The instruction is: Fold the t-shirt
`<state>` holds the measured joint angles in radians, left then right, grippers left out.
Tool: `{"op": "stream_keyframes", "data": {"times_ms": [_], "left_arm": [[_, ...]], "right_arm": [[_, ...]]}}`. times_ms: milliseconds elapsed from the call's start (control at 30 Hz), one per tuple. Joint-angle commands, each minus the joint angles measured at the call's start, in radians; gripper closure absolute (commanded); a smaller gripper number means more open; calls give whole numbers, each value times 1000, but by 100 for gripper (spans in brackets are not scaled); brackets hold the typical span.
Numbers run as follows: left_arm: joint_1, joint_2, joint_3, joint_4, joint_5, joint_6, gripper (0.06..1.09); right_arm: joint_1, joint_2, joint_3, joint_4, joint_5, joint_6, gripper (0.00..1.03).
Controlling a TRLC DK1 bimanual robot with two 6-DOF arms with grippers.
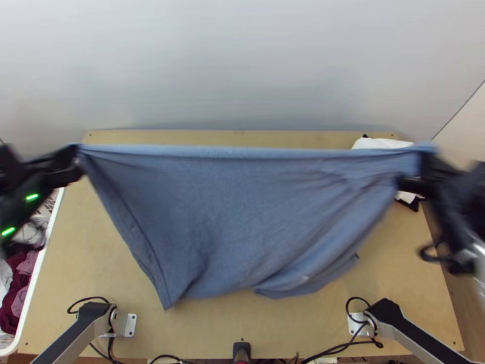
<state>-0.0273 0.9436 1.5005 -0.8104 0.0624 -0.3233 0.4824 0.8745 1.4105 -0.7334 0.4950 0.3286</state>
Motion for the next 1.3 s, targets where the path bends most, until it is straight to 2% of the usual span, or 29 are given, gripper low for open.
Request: {"op": "stream_keyframes", "data": {"times_ms": [0, 233, 433, 767, 900, 1167, 1233, 1267], "left_arm": [[18, 107, -379, 290, 25, -3, 105], [47, 365, -454, 539, 10, -7, 105], [50, 610, -362, 628, -7, -11, 105], [50, 883, -181, 734, -35, -13, 105], [52, 972, -114, 786, -84, -13, 105], [41, 1121, 6, 787, -111, -19, 105], [41, 1129, 10, 787, -111, -42, 101], [41, 1127, 12, 780, -110, -56, 96]], "right_arm": [[-107, 138, -278, 177, -167, 61, 100], [-200, 452, -306, 425, -213, 72, 100], [-237, 755, -183, 565, -216, 67, 100], [-257, 1048, 53, 618, -214, 69, 100], [-257, 1117, 119, 624, -196, 79, 100], [-245, 1248, 196, 624, -162, 124, 100], [-232, 1255, 203, 624, -148, 125, 99], [-225, 1255, 203, 624, -139, 127, 92]]}}
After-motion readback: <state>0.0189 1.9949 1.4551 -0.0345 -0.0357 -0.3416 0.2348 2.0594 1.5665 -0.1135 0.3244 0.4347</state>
